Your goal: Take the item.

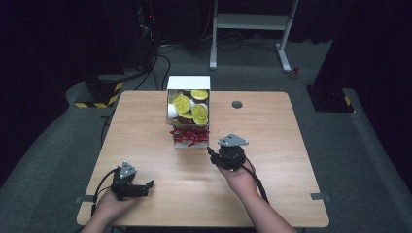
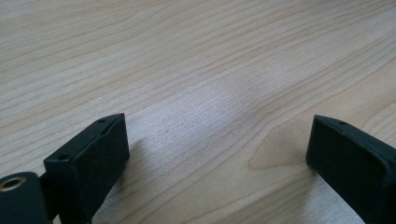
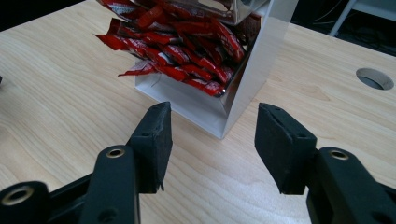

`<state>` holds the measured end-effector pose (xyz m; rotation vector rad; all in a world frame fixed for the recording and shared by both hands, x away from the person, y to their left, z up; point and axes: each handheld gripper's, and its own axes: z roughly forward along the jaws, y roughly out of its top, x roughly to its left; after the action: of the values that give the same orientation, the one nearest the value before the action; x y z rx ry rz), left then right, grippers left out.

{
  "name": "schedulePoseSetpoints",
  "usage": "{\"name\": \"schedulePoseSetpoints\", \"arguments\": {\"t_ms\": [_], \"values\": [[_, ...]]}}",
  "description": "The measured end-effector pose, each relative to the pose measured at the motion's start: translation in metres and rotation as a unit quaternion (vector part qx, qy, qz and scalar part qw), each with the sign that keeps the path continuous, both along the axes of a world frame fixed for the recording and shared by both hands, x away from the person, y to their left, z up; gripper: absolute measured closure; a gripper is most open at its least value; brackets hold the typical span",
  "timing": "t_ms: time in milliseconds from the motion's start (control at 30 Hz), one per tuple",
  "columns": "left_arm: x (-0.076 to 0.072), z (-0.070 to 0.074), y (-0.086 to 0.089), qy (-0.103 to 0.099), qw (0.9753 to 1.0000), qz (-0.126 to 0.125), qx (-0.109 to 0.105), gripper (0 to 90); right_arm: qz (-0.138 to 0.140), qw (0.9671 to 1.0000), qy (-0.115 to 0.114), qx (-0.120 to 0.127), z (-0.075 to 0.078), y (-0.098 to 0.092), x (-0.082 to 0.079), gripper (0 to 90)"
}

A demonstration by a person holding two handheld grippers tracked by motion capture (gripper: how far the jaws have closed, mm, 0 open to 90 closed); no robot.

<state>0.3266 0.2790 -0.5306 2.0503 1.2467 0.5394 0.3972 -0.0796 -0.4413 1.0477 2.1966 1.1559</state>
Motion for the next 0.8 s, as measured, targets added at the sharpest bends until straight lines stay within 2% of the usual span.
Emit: {"name": "schedulePoseSetpoints", "arguments": {"t_ms": [533,633,800], "values": [[0.000,0.000,0.000,0.000,1.0000,0.000,-0.001,6.1,-0.012,0.9996,-0.024,-0.004,0.010,0.012,0.023,49.4],[0.000,0.000,0.000,0.000,1.0000,0.000,-0.001,6.1,-0.018,0.9997,-0.016,-0.004,0.009,0.015,0.029,51.1],[0.000,0.000,0.000,0.000,1.0000,0.000,-0.001,6.1,-0.017,0.9996,-0.019,-0.010,0.008,0.019,0.036,53.8]]}}
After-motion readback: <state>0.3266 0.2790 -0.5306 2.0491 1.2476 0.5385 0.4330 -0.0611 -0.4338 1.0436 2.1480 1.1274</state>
